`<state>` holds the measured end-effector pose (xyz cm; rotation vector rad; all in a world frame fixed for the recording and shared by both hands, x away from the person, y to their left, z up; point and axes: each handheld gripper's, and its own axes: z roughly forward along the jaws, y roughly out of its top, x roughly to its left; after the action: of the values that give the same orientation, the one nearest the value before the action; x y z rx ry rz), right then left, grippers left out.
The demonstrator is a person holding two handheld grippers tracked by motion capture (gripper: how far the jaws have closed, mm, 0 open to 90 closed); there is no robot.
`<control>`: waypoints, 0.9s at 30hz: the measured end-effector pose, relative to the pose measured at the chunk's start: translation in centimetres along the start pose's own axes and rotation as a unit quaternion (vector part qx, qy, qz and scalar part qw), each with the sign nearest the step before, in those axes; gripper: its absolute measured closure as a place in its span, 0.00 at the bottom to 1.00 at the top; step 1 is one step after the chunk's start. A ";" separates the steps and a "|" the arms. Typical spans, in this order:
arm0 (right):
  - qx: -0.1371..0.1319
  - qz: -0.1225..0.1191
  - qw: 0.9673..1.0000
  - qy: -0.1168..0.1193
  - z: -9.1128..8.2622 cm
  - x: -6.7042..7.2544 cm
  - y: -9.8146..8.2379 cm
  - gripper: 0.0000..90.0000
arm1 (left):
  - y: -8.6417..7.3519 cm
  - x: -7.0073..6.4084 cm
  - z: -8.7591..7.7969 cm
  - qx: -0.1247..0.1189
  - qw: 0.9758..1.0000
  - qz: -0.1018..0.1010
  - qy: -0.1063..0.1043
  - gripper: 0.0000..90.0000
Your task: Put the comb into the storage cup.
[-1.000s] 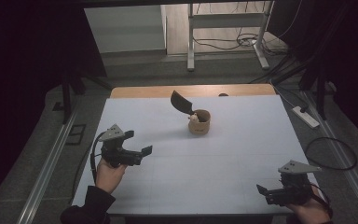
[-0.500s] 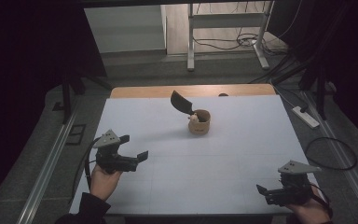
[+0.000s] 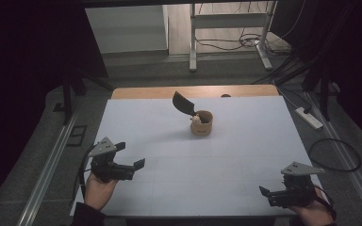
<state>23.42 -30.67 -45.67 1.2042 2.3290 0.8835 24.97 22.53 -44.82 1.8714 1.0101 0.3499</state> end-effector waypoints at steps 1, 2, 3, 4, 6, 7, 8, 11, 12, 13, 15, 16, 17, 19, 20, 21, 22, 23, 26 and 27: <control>0.000 0.000 1.000 0.000 0.0 0.0 0.0 0.00 | -0.1 0.0 -0.1 0.001 1.000 0.000 0.001 0.00; 0.000 0.000 1.000 0.000 0.0 0.0 0.0 0.00 | -0.2 -0.1 -0.3 0.001 1.000 -0.001 0.001 0.00; 0.000 0.000 1.000 0.000 0.0 0.0 0.0 0.00 | -0.4 -0.1 -0.4 0.001 1.000 -0.003 0.001 0.00; 0.000 0.000 1.000 -0.001 0.0 0.0 0.0 0.00 | -0.5 -0.1 -0.6 0.002 1.000 -0.003 0.003 0.00; 0.000 0.000 1.000 -0.001 0.0 0.0 0.0 0.00 | -0.7 -0.2 -0.9 0.002 1.000 -0.005 0.006 0.00; 0.001 0.000 1.000 -0.001 0.0 0.0 0.0 0.00 | -0.8 -0.2 -1.0 0.003 1.000 -0.006 0.006 0.00; 0.001 0.000 1.000 -0.001 0.0 0.0 0.0 0.00 | -0.9 -0.2 -1.1 0.003 1.000 -0.007 0.007 0.00; 0.001 0.000 1.000 -0.001 0.0 0.0 0.0 0.00 | -1.3 -0.3 -1.5 0.006 1.000 -0.009 0.013 0.00; 0.000 0.000 1.000 -0.001 0.0 0.0 0.0 0.00 | -1.4 -0.3 -1.6 0.007 1.000 -0.009 0.014 0.00; 0.000 0.000 1.000 -0.001 0.0 0.0 0.0 0.00 | -1.5 -0.3 -1.7 0.008 1.000 -0.011 0.015 0.00; 0.000 0.000 1.000 -0.002 0.0 0.0 0.0 0.00 | -1.7 -0.3 -2.0 0.011 1.000 -0.011 0.018 0.00; 0.001 0.000 1.000 -0.002 0.0 0.0 0.0 0.00 | -1.9 -0.3 -2.1 0.012 1.000 -0.012 0.019 0.00; 0.001 0.000 1.000 -0.002 0.0 0.0 0.0 0.00 | -2.0 -0.4 -2.2 0.013 1.000 -0.013 0.019 0.00; 0.001 0.000 1.000 -0.002 0.0 0.0 0.0 0.00 | -2.3 -0.4 -2.4 0.016 1.000 -0.014 0.022 0.00; 0.001 0.001 1.000 -0.002 0.0 0.0 0.0 0.00 | -2.4 -0.5 -2.5 0.018 0.999 -0.013 0.023 0.00; 0.001 0.001 1.000 -0.002 0.0 0.0 0.0 0.00 | -2.5 -0.5 -2.6 0.018 0.999 -0.014 0.025 0.00; 0.001 0.000 1.000 -0.003 0.0 0.0 0.0 0.00 | -2.7 -0.6 -2.7 0.019 0.999 -0.014 0.027 0.00; 0.000 0.000 1.000 -0.003 0.0 0.0 0.0 0.00 | -2.8 -0.6 -2.8 0.020 0.999 -0.014 0.028 0.00; 0.000 0.000 1.000 -0.003 0.0 0.0 0.0 0.00 | -3.1 -0.7 -3.1 0.020 0.999 -0.016 0.031 0.00; 0.001 0.000 1.000 -0.004 0.0 0.0 0.0 0.00 | -3.2 -0.7 -3.2 0.021 0.999 -0.017 0.032 0.00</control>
<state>23.39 -30.68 -45.65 1.2065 2.3241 0.8767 21.00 24.65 -45.73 1.8878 1.0984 0.3734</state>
